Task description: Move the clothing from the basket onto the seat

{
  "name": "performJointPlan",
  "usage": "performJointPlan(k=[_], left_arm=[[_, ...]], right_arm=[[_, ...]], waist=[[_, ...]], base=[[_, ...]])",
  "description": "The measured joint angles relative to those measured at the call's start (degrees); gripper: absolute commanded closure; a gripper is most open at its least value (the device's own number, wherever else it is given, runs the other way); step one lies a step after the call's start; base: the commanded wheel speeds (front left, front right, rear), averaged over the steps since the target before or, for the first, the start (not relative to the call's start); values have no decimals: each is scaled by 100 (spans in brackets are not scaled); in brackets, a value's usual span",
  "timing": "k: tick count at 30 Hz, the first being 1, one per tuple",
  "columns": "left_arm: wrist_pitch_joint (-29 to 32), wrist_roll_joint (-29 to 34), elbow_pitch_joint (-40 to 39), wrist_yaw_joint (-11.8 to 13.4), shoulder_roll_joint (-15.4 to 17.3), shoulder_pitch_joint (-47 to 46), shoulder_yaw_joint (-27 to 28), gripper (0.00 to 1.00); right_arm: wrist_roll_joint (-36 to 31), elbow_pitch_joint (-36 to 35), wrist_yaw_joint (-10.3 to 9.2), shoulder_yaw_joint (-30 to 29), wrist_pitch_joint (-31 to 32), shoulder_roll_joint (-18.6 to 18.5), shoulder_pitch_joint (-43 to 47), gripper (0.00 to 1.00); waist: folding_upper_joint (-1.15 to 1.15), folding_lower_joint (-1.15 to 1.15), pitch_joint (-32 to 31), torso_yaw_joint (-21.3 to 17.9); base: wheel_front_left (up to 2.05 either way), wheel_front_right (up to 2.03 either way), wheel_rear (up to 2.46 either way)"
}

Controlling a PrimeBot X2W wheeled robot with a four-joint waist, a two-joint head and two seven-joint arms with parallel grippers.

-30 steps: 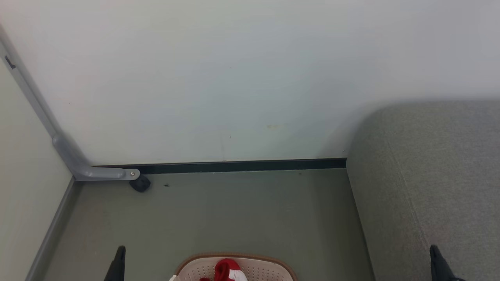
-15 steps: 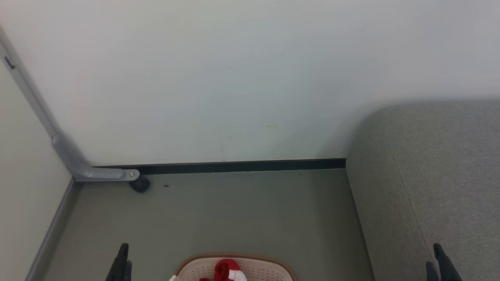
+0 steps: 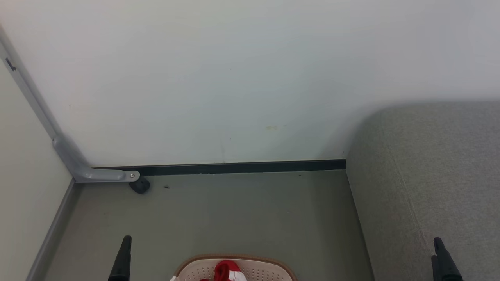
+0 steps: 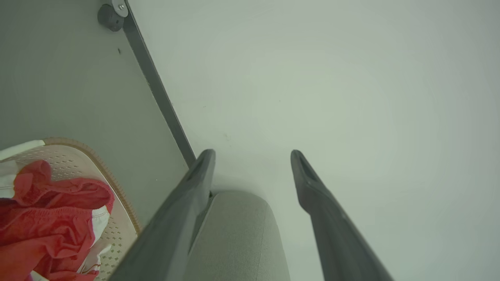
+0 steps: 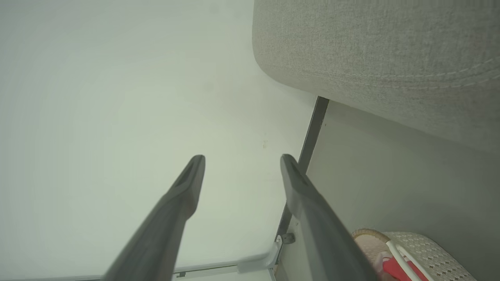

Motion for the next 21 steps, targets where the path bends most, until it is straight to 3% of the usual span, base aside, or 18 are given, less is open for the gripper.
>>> performJointPlan(k=[9,21], left_arm=[[-194,759,-12,119,15,-126,-54,0],[-452,2092,-141,352,137,-222,-353,0]], right_arm=[[-798,-22,-2,282,-237,-242,-96,0],[-2028,-76,-196,771,-535,-535,-208,0]], waist=[[0,0,-30,5],[0,0,-85,13]], base=[[0,0,0],[0,0,0]])
